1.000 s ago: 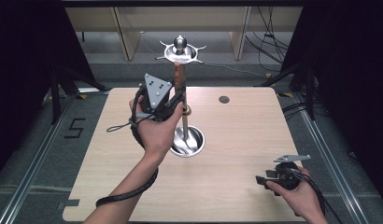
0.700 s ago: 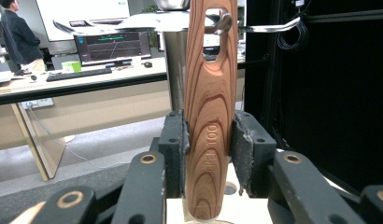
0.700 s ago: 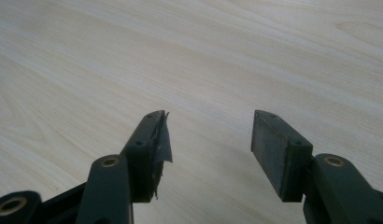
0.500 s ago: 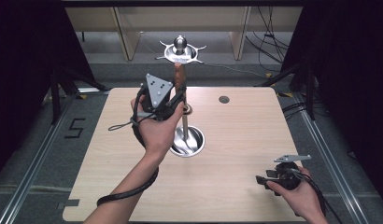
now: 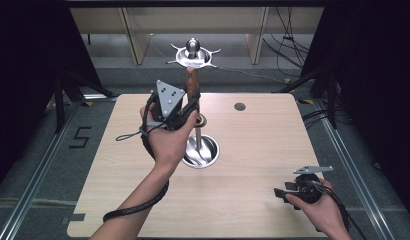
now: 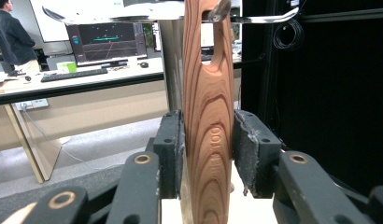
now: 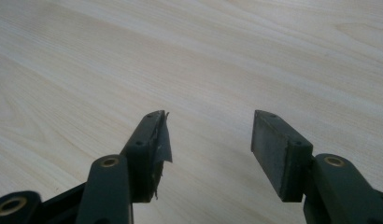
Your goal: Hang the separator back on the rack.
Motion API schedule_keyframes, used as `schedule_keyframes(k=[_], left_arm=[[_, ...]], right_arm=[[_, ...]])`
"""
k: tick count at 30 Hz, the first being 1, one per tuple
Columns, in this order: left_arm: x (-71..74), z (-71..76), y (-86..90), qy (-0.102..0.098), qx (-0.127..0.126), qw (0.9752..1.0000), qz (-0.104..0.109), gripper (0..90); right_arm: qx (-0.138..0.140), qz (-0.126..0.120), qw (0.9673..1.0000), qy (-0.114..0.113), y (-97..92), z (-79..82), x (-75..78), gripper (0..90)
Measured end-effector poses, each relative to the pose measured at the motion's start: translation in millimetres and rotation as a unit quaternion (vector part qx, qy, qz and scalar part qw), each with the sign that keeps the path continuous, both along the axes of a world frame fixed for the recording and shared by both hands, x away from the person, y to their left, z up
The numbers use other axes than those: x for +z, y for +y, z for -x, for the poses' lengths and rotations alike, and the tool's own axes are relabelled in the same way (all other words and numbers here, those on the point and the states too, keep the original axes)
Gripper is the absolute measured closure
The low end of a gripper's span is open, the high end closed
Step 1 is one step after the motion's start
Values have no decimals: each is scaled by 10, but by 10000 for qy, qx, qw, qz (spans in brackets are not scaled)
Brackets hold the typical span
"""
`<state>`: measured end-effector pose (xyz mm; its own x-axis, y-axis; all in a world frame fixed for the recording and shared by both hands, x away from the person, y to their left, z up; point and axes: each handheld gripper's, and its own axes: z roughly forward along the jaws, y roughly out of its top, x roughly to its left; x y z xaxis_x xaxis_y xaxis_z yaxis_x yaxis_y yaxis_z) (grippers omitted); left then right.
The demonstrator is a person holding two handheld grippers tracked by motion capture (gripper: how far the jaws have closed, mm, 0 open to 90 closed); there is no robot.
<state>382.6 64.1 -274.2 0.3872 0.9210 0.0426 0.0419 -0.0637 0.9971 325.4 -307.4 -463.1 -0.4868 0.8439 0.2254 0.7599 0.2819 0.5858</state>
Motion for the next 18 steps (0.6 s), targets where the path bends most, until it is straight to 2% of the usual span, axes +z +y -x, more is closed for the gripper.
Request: schedule_keyframes(k=[2,3,7,9,11,14,15,16,17,18], left_arm=[[-5,14,8,10,-17,10000,1,610],[-8,18,14,28,-35,10000,1,604],[-34,50,50,47,-72,10000,14,580],[-45,85,70,94,-116,9998,100,562],[-50,118,101,106,-193,9997,128,540],[-62,185,179,46,-287,9995,118,514],[-76,219,195,105,-338,9992,194,502],[-78,233,215,58,-354,9993,132,496],[-94,264,227,127,-398,9990,183,493],[-104,280,257,86,-415,9990,103,490]], right_arm=[[-2,3,10000,-2,-1,0,1,460],[-392,-51,9992,-115,67,31,-22,461],[-384,-35,9992,-132,68,32,-17,461],[-401,-8,9991,-155,70,33,-16,461],[-363,38,9993,-80,62,37,1,460],[-350,-21,9992,-184,64,29,-16,460],[-352,-17,9992,-183,63,29,-15,461],[-352,-17,9992,-189,63,28,-14,461],[-339,-17,9992,-194,62,28,-12,461],[-381,8,9992,-144,69,37,-3,461]])
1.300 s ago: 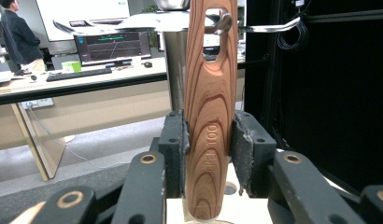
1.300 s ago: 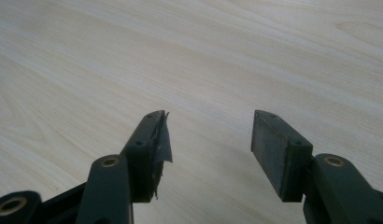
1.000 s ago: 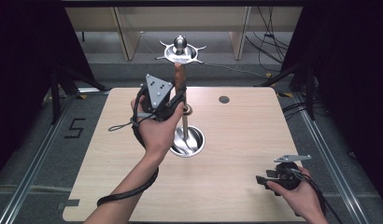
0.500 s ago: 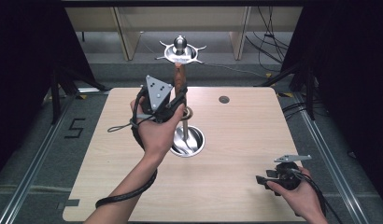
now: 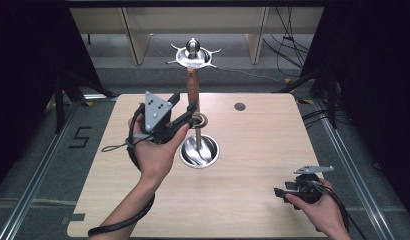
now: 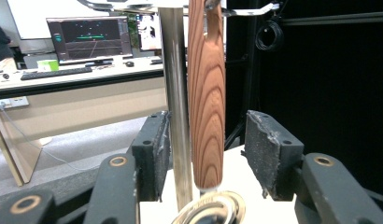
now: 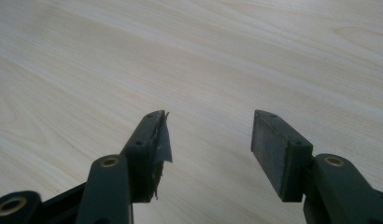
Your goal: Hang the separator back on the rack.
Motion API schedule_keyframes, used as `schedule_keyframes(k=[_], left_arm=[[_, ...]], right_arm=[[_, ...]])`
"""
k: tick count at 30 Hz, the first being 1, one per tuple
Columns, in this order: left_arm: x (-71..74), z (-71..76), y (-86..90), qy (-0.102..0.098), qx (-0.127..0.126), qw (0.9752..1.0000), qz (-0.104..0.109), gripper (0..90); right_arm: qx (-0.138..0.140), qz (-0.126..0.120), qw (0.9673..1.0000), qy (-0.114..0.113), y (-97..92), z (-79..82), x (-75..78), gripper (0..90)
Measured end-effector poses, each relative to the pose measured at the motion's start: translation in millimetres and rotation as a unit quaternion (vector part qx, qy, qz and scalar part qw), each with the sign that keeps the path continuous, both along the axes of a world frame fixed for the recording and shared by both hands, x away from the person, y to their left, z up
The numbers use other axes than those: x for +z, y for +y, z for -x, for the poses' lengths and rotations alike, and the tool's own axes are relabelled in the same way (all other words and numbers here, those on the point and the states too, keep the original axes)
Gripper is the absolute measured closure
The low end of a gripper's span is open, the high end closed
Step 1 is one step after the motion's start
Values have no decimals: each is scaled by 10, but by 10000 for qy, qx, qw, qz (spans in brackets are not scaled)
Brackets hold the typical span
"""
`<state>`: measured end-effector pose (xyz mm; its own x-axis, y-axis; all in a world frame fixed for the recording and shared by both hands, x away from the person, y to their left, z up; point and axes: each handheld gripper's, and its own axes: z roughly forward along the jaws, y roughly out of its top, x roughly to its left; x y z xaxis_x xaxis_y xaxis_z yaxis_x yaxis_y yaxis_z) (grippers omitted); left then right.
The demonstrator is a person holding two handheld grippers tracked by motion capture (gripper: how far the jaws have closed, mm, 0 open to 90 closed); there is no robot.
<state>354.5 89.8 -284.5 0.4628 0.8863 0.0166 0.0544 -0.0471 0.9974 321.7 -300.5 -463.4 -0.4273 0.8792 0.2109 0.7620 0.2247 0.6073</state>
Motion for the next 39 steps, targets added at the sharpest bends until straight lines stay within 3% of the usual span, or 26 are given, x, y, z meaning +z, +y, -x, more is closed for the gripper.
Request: schedule_keyframes(k=[1,3,4,16,22,24,28,31,33,34,35,37,39], left_arm=[[-20,30,11,114,-35,9999,97,486],[-50,63,56,148,-72,9998,129,480],[-73,86,86,169,-75,9998,108,475],[-324,288,337,360,-233,9990,-117,453],[-578,401,520,549,-163,9981,-237,447],[-664,430,577,642,-146,9977,-186,444],[-816,465,704,763,-66,9969,-191,438],[-936,476,812,904,34,9956,-250,436],[-1015,485,871,985,86,9947,-282,436],[-1061,487,896,1023,104,9942,-300,436],[-1103,492,937,1104,100,9929,-438,436],[-1202,488,966,1190,126,9923,-322,433],[-1293,486,1004,1261,162,9913,-347,433]], right_arm=[[40,74,9999,82,-13,1,16,460],[30,0,10000,52,-7,3,5,461],[230,-42,9994,262,-34,-2,31,461],[259,-40,9994,213,-33,-6,28,461],[351,-22,9994,59,-45,-25,8,460],[246,-61,9994,244,-31,-4,28,460],[349,2,9994,58,-43,-23,12,460],[337,35,9994,49,-40,-23,10,460],[247,255,9993,65,-32,-14,27,461],[257,224,9994,75,-33,-17,21,460],[311,201,9992,138,-40,-20,26,460],[342,257,9991,63,-45,-24,13,460],[297,206,9993,123,-33,-18,21,459]])
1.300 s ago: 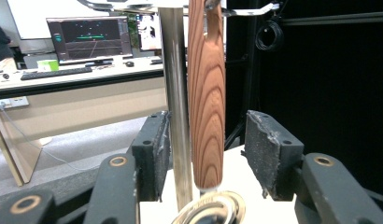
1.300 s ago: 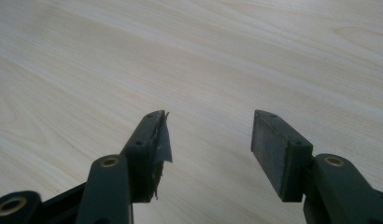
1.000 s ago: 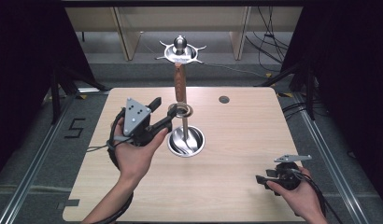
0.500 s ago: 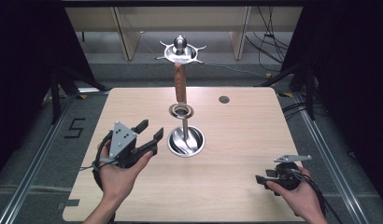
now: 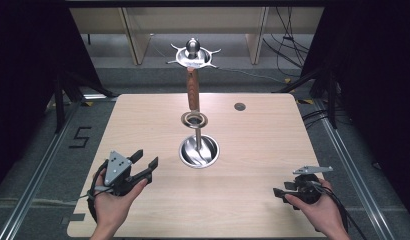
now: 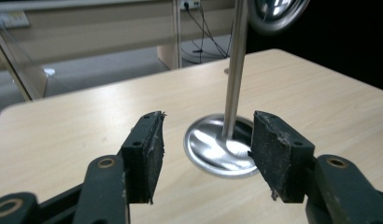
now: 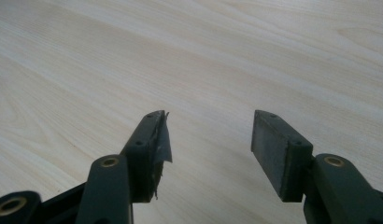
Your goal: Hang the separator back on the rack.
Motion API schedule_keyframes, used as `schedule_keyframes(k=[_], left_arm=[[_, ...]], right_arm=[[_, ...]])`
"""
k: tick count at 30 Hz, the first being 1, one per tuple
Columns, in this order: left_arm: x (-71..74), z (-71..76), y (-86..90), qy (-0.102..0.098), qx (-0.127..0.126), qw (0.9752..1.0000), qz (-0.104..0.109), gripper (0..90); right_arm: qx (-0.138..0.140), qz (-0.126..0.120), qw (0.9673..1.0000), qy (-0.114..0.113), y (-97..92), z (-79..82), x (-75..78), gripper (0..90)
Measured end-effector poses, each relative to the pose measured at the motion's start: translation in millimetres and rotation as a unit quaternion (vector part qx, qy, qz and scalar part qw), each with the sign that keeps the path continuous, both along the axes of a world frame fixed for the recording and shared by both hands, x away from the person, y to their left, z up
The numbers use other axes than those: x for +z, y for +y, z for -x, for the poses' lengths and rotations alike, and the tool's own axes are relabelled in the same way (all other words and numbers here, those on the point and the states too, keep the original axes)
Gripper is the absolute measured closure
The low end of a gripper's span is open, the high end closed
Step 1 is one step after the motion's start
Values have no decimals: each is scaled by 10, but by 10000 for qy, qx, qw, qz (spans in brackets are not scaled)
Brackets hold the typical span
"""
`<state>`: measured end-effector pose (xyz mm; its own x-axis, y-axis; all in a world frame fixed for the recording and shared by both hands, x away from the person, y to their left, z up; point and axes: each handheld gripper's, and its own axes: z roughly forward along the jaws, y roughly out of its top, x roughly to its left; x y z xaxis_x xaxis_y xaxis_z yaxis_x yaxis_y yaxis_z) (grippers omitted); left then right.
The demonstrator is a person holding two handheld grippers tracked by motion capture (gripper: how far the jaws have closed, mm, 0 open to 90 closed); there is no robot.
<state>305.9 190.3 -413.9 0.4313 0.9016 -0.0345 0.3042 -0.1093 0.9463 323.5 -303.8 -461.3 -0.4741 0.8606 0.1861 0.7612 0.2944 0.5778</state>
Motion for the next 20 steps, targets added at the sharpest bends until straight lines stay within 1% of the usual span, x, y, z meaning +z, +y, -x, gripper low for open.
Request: schedule_keyframes(k=[1,2,3,4,5,6,7,9,10,11,12,14,15,16,17,20], left_arm=[[-41,0,15,53,16,10000,-3,433],[-80,-2,28,98,31,9999,-2,433],[-110,-5,35,118,34,9999,-16,433],[-157,-8,40,155,31,9998,-72,433],[-199,-15,45,169,-3,9998,-121,433],[-244,-27,44,166,0,9997,-172,433],[-278,-32,49,251,1,9993,-262,434],[-343,-58,61,408,-35,9988,-251,433],[-363,-67,66,472,-42,9984,-294,432],[-380,-80,64,485,-66,9984,-281,430],[-389,-90,65,559,-110,9980,-284,428],[-392,-98,55,599,-100,9979,-240,420],[-388,-100,56,595,-128,9977,-286,416],[-389,-99,52,623,-133,9976,-255,409],[-391,-100,54,637,-154,9976,-243,405],[-399,-104,57,677,-155,9974,-194,399]], right_arm=[[16,6,10000,3,1,1,2,459],[-22,-6,10000,95,10,13,11,459],[-25,-7,9999,111,11,13,11,457],[-87,-18,9998,164,21,19,13,453],[-75,32,9998,155,18,15,11,451],[-60,24,9999,145,17,16,11,450],[-52,-1,9999,145,17,17,13,449],[-42,14,9999,117,12,14,14,449],[-95,68,9999,124,7,12,18,449],[-102,53,9999,120,7,16,24,449],[70,32,9999,-124,-10,-3,9,449],[83,28,9998,-185,-20,-6,13,449],[62,75,9997,-209,-23,-7,14,449],[74,62,9997,-239,-25,-6,16,449],[91,27,9997,-244,-27,-6,16,450],[66,25,9997,-224,-26,-5,18,449]])
